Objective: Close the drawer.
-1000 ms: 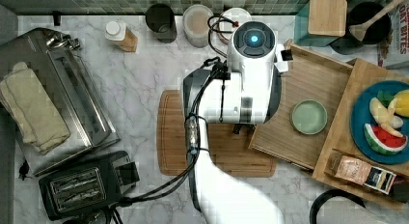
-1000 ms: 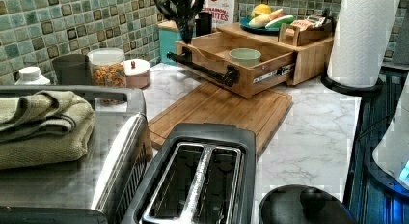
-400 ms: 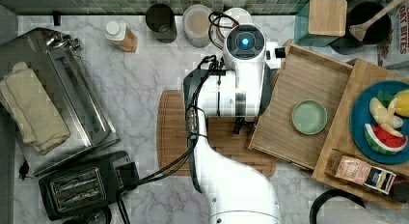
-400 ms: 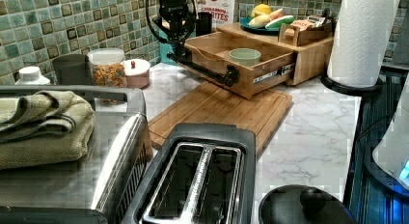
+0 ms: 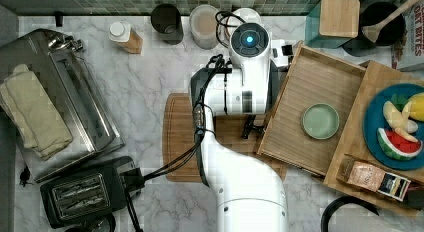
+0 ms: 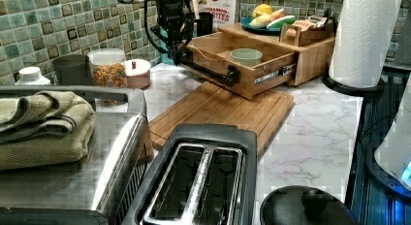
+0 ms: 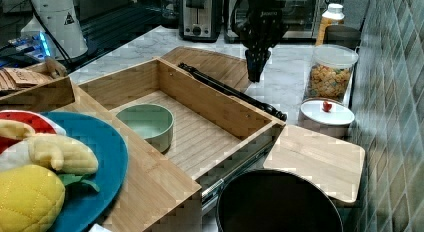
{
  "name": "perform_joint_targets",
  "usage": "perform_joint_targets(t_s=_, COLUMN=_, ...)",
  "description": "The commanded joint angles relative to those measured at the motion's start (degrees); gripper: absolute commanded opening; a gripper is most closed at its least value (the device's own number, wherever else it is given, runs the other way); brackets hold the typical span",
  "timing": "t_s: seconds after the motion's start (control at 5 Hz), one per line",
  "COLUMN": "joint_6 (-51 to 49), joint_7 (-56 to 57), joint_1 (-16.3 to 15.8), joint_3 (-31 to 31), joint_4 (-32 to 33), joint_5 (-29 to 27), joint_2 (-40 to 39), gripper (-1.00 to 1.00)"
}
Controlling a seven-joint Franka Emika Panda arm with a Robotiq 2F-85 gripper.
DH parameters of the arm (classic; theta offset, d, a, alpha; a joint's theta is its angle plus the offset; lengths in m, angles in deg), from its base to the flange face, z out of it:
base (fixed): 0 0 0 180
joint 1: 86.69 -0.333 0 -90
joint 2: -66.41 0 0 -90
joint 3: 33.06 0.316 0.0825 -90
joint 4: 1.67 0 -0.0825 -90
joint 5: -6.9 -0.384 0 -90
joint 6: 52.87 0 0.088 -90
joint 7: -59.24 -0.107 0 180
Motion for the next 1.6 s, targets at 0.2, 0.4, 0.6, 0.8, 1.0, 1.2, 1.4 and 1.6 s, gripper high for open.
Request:
perform_joint_targets(t_s=0.2, joint_6=-3.0, joint_7=-1.7, joint_1=-1.5, joint_3=0.3, joint_4=-8.5, joint_5=0.3, joint_2=-3.2, gripper=-1.00)
perform_joint_targets(t_s=0.4, joint_6=-6.4, joint_7=0.8, joint_1=-0.7, joint_3=0.1, joint_4=-10.1, joint_5=0.9, joint_2=-4.1, gripper=-1.00)
perform_joint_targets(t_s=0.6, joint_6=-7.8, joint_7=4.7, joint_1=0.7, joint_3=0.1, joint_4=-9.8, joint_5=1.2, joint_2=-4.1, gripper=-1.00)
perform_joint_targets(t_s=0.8, joint_6=-6.4, joint_7=4.5, joint_1=1.3, joint_3=-0.2, joint_4=-7.4, joint_5=1.9, joint_2=-2.4, gripper=-1.00)
perform_joint_targets(t_s=1.0, joint_6=-1.7, joint_7=7.7, joint_1=3.0, joint_3=-0.3, joint_4=-1.4, joint_5=2.1, joint_2=0.3, gripper=-1.00)
perform_joint_targets(t_s=1.2, joint_6=-3.4, joint_7=12.2, joint_1=4.8, joint_3=-0.7, joint_4=0.8, joint_5=1.1, joint_2=2.4, gripper=-1.00)
perform_joint_targets(t_s=1.4, joint_6=-1.9, joint_7=15.9, joint_1=7.5, joint_3=-1.1, joint_4=4.6, joint_5=-0.3, joint_2=4.4, gripper=-1.00)
perform_joint_targets(t_s=1.6, joint_6=-2.7, joint_7=19.5, joint_1=9.8, joint_3=-2.5, joint_4=6.3, joint_5=-1.9, joint_2=5.5, gripper=-1.00)
